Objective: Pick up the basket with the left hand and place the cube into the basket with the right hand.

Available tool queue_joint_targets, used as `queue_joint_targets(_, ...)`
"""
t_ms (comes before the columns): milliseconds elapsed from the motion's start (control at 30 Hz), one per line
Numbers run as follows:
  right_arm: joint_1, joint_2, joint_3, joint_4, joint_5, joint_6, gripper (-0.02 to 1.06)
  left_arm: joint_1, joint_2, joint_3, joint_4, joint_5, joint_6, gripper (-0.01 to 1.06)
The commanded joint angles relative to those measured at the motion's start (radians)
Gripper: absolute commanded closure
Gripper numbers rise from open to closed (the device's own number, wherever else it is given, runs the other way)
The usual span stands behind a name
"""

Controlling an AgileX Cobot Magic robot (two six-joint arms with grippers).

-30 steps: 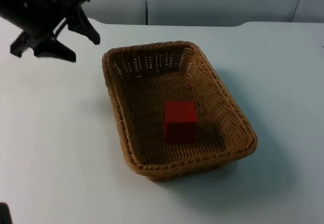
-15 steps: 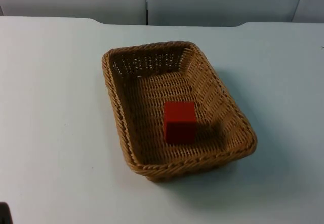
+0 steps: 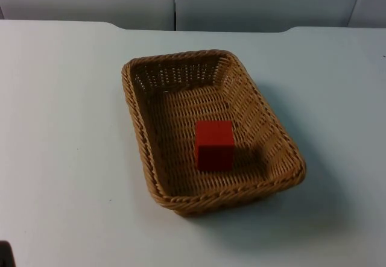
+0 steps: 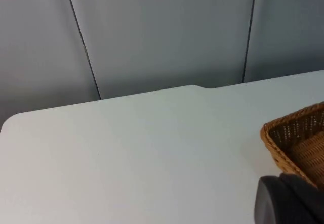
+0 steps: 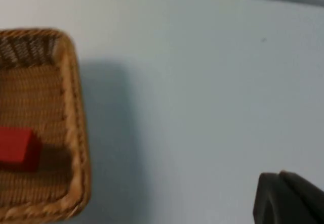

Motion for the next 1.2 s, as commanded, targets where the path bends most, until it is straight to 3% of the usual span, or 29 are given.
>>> queue_joint_targets(0,0.091,-0.191,0.151,0.110,-0.018,0.002,1.05,0.000,-0.185,0.022,-0.018,0.107,-0.035,1.05)
queue_joint_targets(267,0.238,-0.520,0.351,0.163,0.072,-0.121,1.05,0.000,-0.397,0.027,-0.009,0.223,-0.040,1.05)
queue_joint_targets(367,0.262,-0.645,0.361,0.228,0.051,-0.223,1.05,0.000,-0.397,0.041,-0.021,0.304,-0.035,1.05)
queue_joint_targets(433,0.267,-0.680,0.361,0.234,0.056,-0.248,1.05,0.000,-0.397,0.057,-0.028,0.315,-0.035,1.05)
queue_joint_targets(533,0.267,-0.750,0.361,0.311,0.145,-0.325,1.05,0.000,-0.397,0.106,-0.032,0.342,-0.035,1.05)
queue_joint_targets(733,0.267,-0.840,0.361,0.421,0.154,-0.445,1.05,0.000,-0.397,0.152,-0.042,0.342,-0.016,1.05)
queue_joint_targets(933,0.267,-0.896,0.361,0.409,0.152,-0.467,1.05,0.000,-0.397,0.189,-0.044,0.331,0.006,1.05)
queue_joint_targets(1167,0.267,-0.898,0.361,0.420,0.146,-0.458,1.05,0.000,-0.397,0.286,-0.054,0.210,0.006,1.05)
